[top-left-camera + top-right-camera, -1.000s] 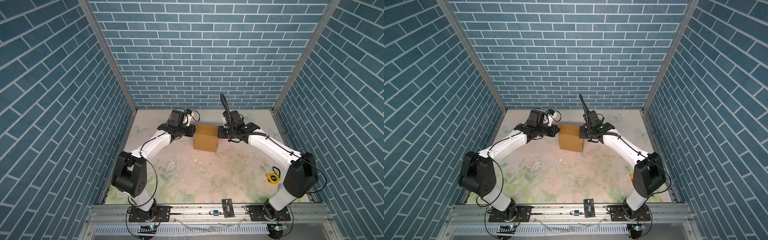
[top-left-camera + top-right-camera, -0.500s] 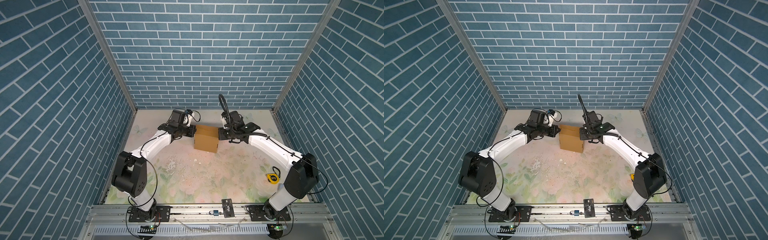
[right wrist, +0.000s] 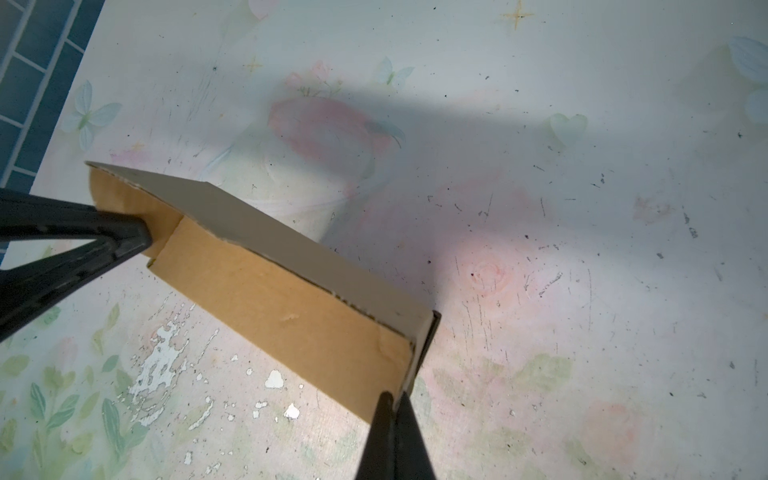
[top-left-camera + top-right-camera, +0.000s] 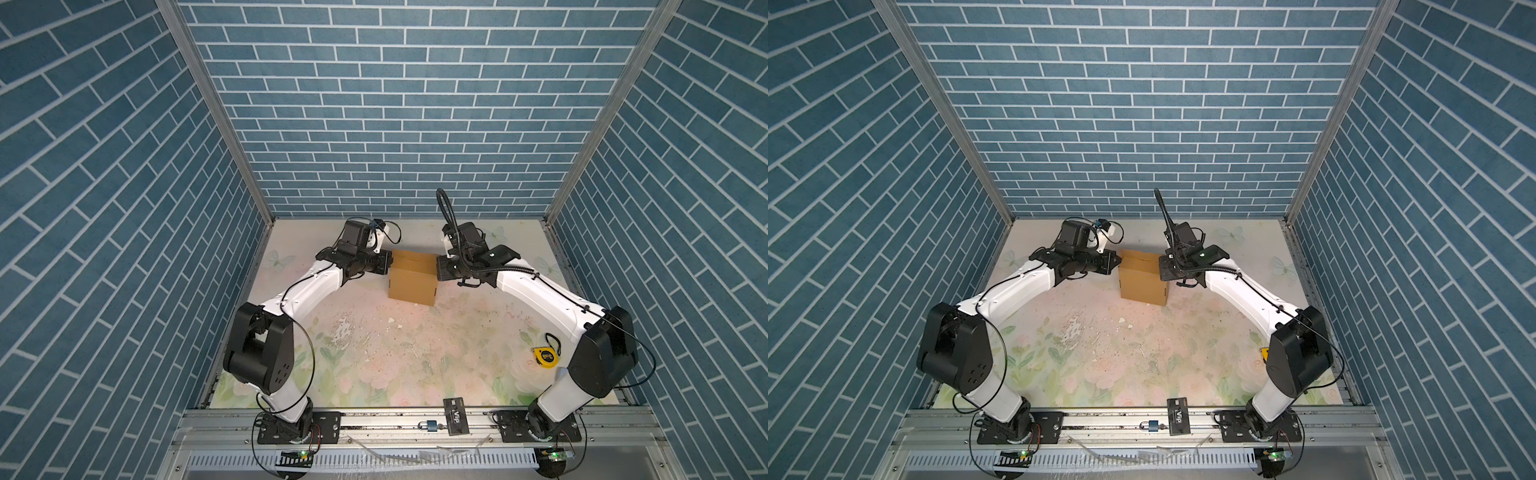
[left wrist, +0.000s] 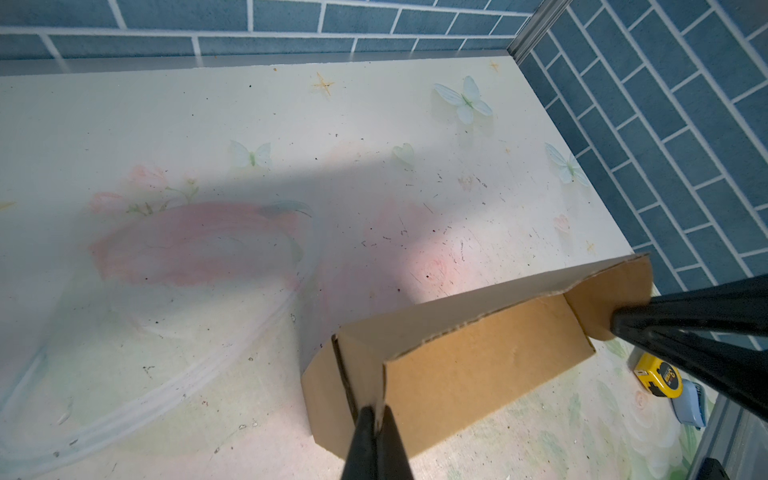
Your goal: Fold the paper box
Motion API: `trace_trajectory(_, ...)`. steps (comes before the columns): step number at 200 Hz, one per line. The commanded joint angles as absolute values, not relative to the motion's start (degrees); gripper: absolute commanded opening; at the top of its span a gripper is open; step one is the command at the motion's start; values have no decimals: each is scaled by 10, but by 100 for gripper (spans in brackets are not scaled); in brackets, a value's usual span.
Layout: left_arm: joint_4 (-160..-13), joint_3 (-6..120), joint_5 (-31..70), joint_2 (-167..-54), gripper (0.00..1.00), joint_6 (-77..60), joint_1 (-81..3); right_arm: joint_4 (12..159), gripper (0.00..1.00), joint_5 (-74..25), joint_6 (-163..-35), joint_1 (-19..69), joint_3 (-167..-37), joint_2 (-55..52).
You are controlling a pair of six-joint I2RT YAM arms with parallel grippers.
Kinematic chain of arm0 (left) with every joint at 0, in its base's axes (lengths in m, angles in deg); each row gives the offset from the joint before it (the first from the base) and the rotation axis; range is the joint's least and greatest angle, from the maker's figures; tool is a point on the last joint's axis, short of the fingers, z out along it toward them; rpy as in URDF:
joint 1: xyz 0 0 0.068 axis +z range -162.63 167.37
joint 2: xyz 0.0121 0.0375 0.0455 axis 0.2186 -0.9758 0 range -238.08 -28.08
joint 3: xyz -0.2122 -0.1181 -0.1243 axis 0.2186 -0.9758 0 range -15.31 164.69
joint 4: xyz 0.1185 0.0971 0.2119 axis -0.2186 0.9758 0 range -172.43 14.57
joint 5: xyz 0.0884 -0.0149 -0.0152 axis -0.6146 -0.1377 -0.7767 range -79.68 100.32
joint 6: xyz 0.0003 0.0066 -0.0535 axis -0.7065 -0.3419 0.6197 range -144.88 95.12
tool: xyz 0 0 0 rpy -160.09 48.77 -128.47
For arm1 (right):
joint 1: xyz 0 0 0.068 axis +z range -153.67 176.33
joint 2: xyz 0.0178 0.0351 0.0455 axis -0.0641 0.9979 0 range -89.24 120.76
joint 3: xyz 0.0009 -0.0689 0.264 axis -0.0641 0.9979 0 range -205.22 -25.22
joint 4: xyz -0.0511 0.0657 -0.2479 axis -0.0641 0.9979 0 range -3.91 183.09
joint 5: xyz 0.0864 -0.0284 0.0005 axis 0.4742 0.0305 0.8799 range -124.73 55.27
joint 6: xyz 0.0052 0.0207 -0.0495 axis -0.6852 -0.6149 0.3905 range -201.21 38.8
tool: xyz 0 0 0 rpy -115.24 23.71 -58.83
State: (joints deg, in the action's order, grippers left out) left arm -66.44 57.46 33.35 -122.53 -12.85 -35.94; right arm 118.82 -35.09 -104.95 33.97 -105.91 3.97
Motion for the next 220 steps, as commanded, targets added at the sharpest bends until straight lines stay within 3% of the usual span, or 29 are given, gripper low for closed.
trace_trajectory(1, -613, 558, 364, -1243, 1, -126, -379, 1205, 0, -346, -1083, 354, -1034, 53)
trace_trajectory(113, -631, 544, 334, -1257, 1, -133, -384, 1156, 0, -392, -1101, 381, -998, 35)
trace_trajectory(143, -613, 561, 335, -1259, 1, -137, -392, 1178, 0, -382, -1103, 381, -1046, 56)
trace_trajectory(166, -625, 550, 335, -1255, 1, -134, -392, 1187, 9, -389, -1100, 381, -1053, 64)
trace_trajectory(220, -627, 556, 339, -1260, 1, -126, -393, 1207, 10, -403, -1103, 380, -1054, 73)
